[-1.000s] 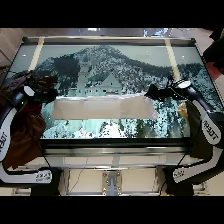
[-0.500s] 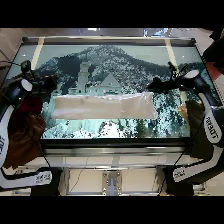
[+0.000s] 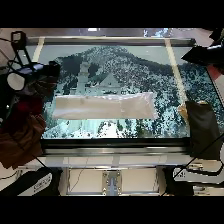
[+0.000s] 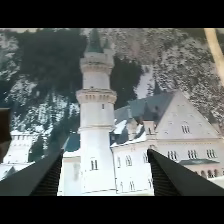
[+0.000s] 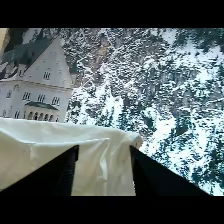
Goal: Fold the shirts.
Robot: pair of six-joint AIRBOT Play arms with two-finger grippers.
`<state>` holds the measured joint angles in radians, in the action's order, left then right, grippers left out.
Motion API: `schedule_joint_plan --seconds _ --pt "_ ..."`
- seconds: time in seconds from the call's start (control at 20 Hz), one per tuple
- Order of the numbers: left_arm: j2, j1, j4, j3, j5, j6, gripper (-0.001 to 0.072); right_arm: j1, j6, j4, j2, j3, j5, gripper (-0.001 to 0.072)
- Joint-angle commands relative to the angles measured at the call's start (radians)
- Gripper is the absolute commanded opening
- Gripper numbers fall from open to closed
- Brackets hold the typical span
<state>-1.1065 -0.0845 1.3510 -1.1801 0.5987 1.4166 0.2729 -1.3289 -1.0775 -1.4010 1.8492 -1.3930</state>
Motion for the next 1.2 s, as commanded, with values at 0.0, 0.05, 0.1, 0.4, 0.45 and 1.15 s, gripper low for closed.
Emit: schedule_joint_plan --seconds 0.0,0.05,0.1,0.4,0.45,1.15 --pt "-0.024 -0.151 0.063 -0.029 -0.001 -0.038 0.0587 0.010 -0.075 -0.102 -0.022 -0.030 -0.016 0.0466" --pt "-0.050 -0.188 0.093 -0.051 0.000 -0.037 0.0515 0.014 -0.075 -0.093 -0.053 -0.065 -0.035 0.0549" --pt "-0.084 -0.224 0.114 -0.080 0.001 -0.037 0.0466 0.014 -0.071 -0.095 -0.090 -0.091 -0.060 0.0550" --pt "-0.321 -0.310 0.114 -0.253 0.098 0.000 0.0467 0.052 -0.003 0.130 -0.392 -0.144 -0.093 0.0624" --pt "-0.346 -0.320 0.115 -0.257 0.101 0.000 0.0467 0.057 0.014 0.155 -0.441 -0.144 -0.113 0.0624" --pt "-0.410 -0.345 0.114 -0.256 0.130 0.000 0.0469 0.040 0.129 0.283 -0.669 -0.145 -0.177 0.0621"
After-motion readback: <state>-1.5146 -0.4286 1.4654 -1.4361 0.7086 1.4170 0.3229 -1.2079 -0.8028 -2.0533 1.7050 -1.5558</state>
